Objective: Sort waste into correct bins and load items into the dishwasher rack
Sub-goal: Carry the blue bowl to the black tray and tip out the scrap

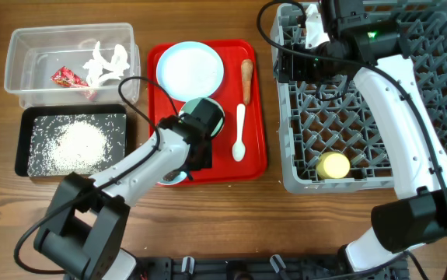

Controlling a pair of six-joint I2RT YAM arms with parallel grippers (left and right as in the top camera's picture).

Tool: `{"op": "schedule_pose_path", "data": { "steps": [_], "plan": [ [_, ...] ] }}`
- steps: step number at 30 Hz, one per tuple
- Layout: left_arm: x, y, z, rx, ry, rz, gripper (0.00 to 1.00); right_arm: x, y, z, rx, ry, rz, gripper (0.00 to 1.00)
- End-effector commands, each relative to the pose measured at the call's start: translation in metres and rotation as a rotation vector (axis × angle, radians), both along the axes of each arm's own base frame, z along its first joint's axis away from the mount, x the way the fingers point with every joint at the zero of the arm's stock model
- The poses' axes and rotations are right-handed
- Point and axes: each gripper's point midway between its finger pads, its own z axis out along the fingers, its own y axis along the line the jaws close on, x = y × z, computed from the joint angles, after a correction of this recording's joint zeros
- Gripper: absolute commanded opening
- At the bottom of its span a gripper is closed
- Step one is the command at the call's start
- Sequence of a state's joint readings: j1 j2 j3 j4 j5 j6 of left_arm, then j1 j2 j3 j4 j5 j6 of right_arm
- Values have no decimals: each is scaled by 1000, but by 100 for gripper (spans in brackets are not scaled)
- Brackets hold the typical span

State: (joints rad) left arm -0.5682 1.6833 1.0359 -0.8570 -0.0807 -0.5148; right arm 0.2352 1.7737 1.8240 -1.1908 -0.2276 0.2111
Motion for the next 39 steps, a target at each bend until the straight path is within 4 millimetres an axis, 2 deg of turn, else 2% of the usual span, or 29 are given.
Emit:
{"op": "schedule_pose_path", "data": {
  "steps": [1,4,7,11,14,17,19,23,24,28,30,32,36,39],
  "plan": [
    [26,-7,60,-71,-55,40,4,3,1,-1,-3,-2,0,82],
    [45,7,113,-111,-124,66,4,3,1,-1,-4,-3,1,82],
    [57,28,146,-192,-172,106,4,3,1,-1,-4,-3,2,82],
    [62,67,164,-396,-160,141,4,4,2,0,-3,-5,2,82],
    [65,94,172,-598,-192,58,4,5,2,0,-2,-8,1,82],
    [69,113,192,-832,-347,-77,4,5,2,0,-3,-9,2,82],
    [70,133,199,-913,-488,-150,4,5,2,0,-2,-10,3,82],
    [75,180,186,-1027,-606,-12,4,5,3,0,2,-9,2,82],
    [77,200,179,-1090,-644,65,4,5,3,0,2,-10,2,82],
    [76,249,163,-1229,-728,252,4,4,2,-1,0,-2,2,81],
    [76,271,150,-1269,-752,328,4,4,2,-1,1,-2,1,82],
    [74,291,123,-1340,-722,455,4,4,2,-1,1,-2,1,82],
    [76,300,90,-1473,-647,609,4,5,2,0,2,-7,0,82],
    [78,302,87,-1534,-622,663,4,5,2,-1,3,-4,-2,82]
  ]
}}
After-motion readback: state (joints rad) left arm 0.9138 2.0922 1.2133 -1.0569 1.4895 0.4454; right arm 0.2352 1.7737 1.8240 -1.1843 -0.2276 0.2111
